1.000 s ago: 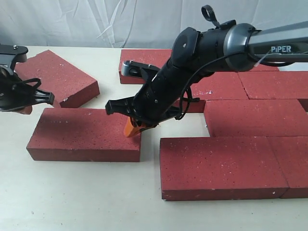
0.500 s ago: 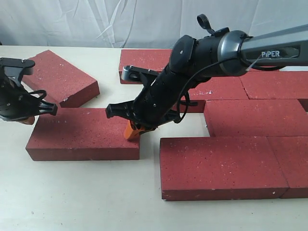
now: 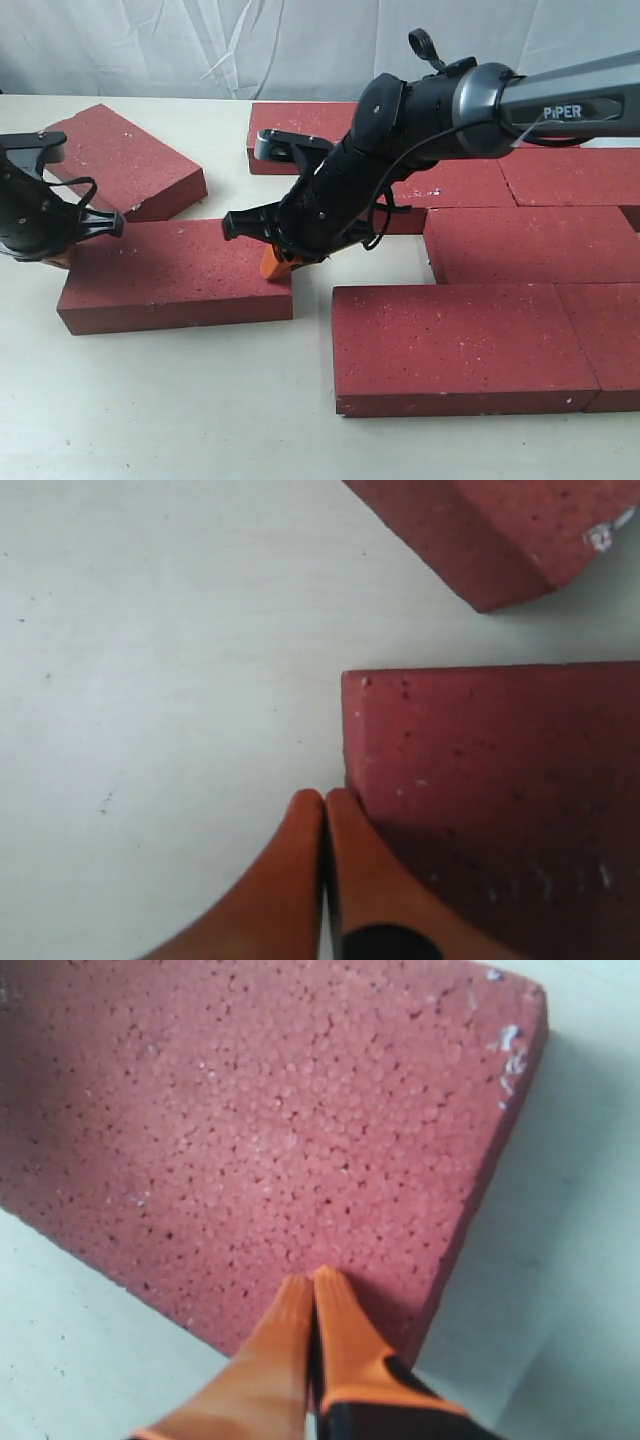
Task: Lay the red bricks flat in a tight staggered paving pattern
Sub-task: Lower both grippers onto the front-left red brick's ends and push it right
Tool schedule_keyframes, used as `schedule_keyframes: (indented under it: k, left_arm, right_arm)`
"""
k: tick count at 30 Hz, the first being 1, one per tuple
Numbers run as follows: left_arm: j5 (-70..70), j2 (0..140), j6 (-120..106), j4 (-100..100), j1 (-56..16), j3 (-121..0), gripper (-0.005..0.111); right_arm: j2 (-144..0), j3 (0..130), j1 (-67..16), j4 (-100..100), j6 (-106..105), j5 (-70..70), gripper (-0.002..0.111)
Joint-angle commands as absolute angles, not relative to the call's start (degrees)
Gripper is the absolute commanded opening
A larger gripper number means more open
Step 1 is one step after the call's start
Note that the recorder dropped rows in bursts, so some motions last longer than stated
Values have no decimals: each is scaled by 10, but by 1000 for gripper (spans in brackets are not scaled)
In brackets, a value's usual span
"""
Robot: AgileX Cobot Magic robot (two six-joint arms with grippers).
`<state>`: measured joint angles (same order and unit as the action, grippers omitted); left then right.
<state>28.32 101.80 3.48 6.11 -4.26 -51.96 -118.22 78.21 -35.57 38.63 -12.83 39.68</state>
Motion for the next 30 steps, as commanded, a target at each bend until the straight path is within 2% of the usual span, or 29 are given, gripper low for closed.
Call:
schedule_keyframes:
  k: [1, 14, 30]
  left_arm:
    - [283, 1040, -14, 128, -43, -520, 0]
    - [279, 1042, -169, 296, -43, -520, 0]
    - [283, 1042, -205, 367, -43, -520, 0]
  right_arm:
    - [-1186, 780, -355, 366, -130, 392, -1]
    - [-1186, 780, -354, 359, -129, 392, -1]
    - [-1186, 780, -354, 258, -40, 398, -1]
